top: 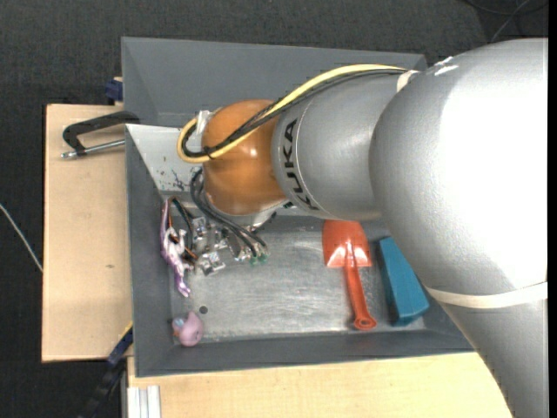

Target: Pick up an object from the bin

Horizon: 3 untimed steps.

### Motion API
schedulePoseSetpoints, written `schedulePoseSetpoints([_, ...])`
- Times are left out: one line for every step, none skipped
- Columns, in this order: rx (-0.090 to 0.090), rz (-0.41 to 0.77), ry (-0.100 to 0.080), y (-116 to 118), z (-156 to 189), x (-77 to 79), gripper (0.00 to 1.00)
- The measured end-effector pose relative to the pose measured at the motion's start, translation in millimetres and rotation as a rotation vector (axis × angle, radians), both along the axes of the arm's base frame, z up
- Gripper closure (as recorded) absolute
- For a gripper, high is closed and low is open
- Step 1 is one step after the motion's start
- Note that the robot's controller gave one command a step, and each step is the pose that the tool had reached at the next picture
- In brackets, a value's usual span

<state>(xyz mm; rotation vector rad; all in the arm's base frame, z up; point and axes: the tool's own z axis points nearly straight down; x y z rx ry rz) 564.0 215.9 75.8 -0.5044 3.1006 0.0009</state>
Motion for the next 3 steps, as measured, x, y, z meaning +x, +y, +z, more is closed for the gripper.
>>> schedulePoseSetpoints([0.0, 0.0, 0.0, -0.1, 0.0, 0.0, 1.0])
schedulePoseSetpoints([-0.001, 0.013, 0.003, -2.6, 46.2, -18.1, 1.0])
schedulePoseSetpoints([0.003, 0.113, -0.005, -1.5, 86.8, 4.1, 1.0])
